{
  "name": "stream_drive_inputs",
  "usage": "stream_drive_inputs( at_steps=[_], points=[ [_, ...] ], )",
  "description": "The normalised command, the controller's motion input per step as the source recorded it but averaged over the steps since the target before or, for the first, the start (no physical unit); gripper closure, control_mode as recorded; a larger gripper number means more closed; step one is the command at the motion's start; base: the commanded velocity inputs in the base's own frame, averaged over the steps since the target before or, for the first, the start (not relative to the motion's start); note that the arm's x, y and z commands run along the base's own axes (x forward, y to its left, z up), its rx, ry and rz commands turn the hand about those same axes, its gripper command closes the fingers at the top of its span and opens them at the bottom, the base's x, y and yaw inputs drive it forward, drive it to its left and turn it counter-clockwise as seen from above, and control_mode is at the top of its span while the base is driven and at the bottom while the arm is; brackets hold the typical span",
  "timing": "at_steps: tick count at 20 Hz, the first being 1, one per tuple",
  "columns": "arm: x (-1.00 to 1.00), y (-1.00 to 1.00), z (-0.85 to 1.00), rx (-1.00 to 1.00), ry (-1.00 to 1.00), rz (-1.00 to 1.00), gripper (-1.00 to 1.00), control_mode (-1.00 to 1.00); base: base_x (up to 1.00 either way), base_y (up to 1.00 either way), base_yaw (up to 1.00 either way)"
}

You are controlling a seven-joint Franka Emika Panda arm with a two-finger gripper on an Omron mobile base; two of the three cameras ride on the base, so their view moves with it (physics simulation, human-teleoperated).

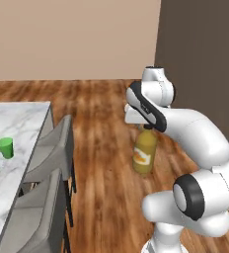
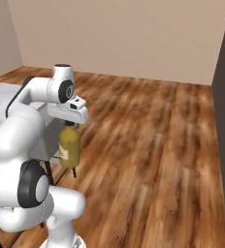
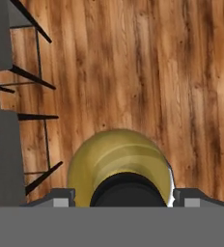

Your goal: Place the drinks on the dining counter in a tight cluster.

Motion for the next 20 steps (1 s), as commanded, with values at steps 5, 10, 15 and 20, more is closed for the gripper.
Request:
stream_drive_inputs(
  at_steps=[5, 10, 15, 20],
  points=[
    [0.0, 0.0, 0.0, 0.0, 0.0, 0.0, 1.0, 1.0, 0.7, -0.29, 0.22],
    [0.0, 0.0, 0.0, 0.0, 0.0, 0.0, 1.0, 1.0, 0.69, -0.26, 0.25],
    [0.0, 0.0, 0.0, 0.0, 0.0, 0.0, 1.0, 1.0, 0.66, -0.24, 0.3],
    [0.0, 0.0, 0.0, 0.0, 0.0, 0.0, 1.0, 1.0, 0.61, -0.19, 0.4]
  ],
)
